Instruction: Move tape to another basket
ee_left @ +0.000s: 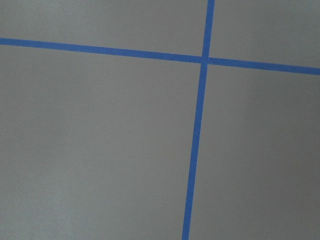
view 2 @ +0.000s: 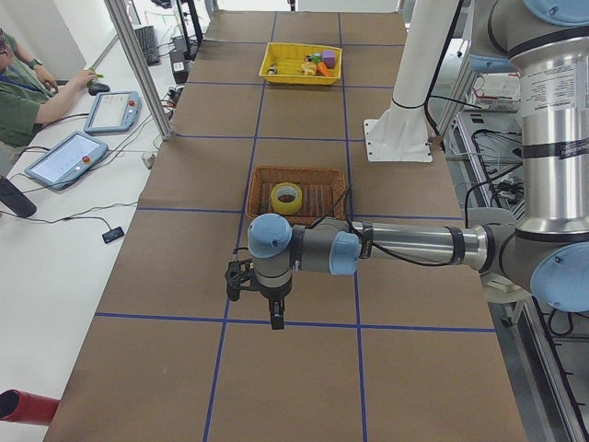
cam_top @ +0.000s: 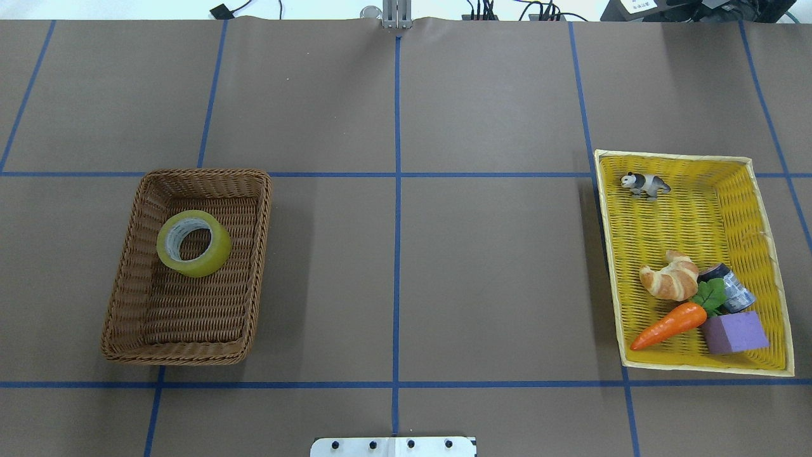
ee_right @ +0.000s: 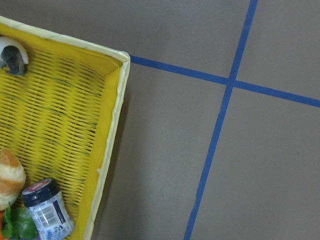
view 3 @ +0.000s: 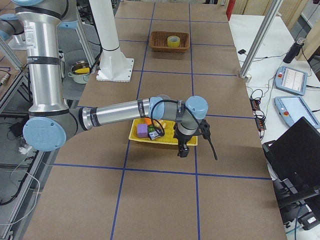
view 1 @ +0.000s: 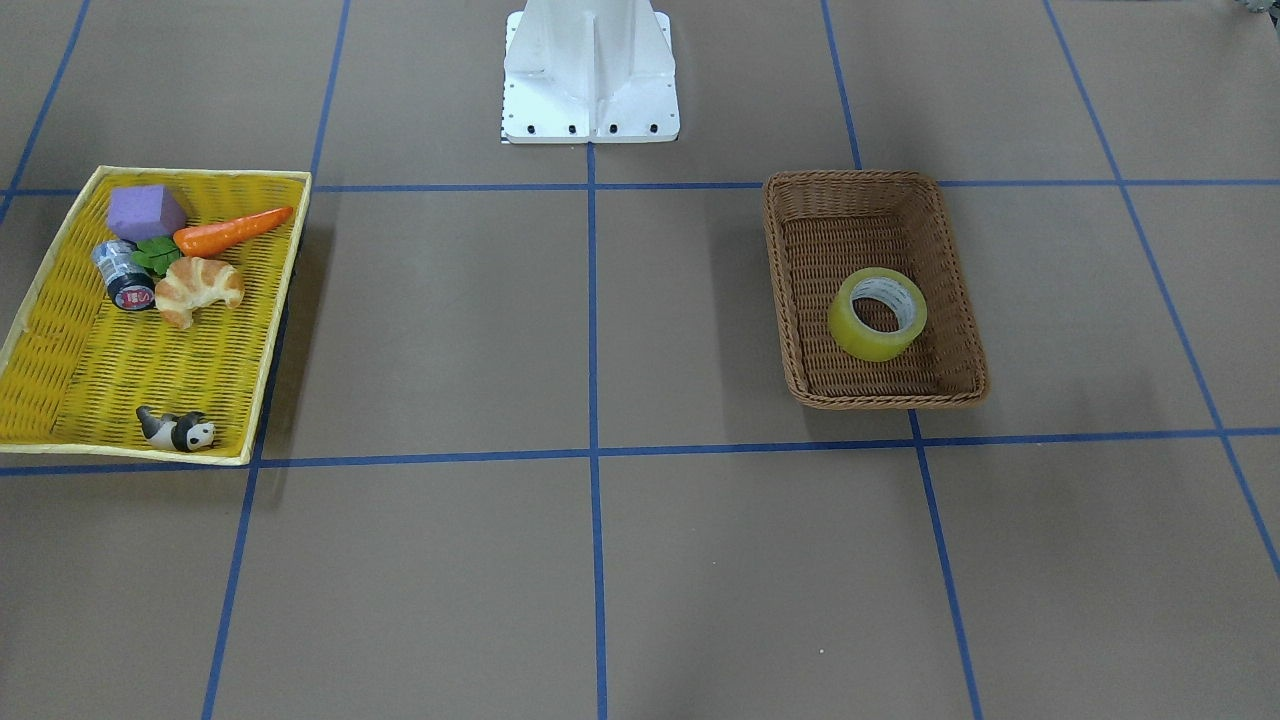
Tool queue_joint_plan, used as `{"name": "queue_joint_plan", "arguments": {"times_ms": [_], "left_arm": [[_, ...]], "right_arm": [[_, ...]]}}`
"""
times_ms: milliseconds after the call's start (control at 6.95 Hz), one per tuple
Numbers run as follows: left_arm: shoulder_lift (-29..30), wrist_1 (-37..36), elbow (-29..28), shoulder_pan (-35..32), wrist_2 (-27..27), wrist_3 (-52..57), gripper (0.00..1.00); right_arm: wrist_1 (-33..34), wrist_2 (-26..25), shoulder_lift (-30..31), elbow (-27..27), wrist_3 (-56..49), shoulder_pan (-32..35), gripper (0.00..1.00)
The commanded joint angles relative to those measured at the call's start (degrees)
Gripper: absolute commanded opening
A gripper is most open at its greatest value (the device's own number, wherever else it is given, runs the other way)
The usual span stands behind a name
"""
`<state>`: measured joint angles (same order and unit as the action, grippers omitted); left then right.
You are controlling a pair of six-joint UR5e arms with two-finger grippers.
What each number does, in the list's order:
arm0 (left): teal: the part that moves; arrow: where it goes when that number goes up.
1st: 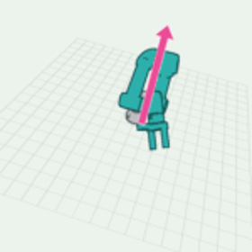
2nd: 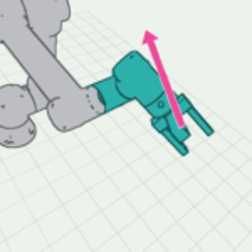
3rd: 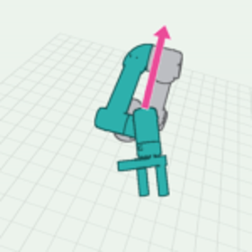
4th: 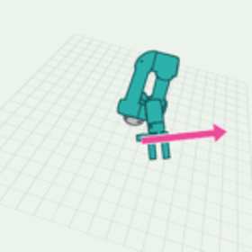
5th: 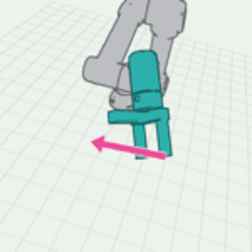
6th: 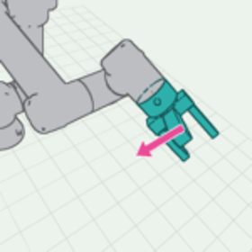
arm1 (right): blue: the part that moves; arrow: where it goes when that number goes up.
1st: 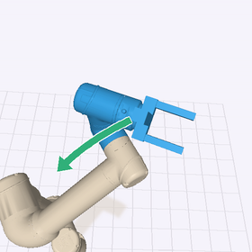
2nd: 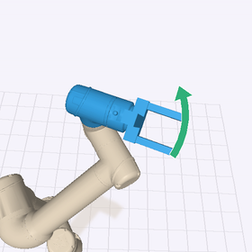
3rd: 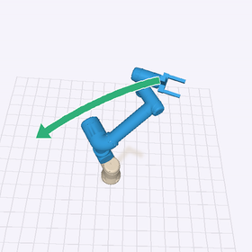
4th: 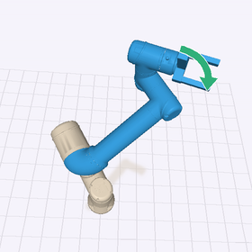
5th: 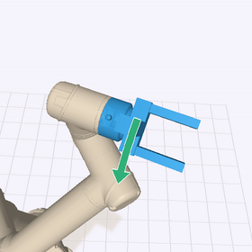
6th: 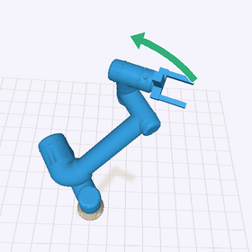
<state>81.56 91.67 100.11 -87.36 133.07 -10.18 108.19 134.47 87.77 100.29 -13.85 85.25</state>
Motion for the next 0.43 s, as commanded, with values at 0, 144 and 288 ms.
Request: {"name": "queue_joint_plan", "arguments": {"times_ms": [0, 144, 288], "left_arm": [[-0.1, 0.1, 0.0, 0.0, 0.0, 0.0, 0.99], [0.0, 0.1, 0.0, 0.0, 0.0, 0.0, 0.99], [0.0, 0.1, 0.0, 0.0, 0.0, 0.0, 0.99]], "right_arm": [[0.0, 0.0, 0.0, 0.1, 0.0, 0.0, 1.00], [0.0, 0.0, 0.0, 0.1, 0.0, 0.0, 1.00], [0.0, 0.0, -0.1, 0.0, 0.0, 0.0, 1.00]]}}
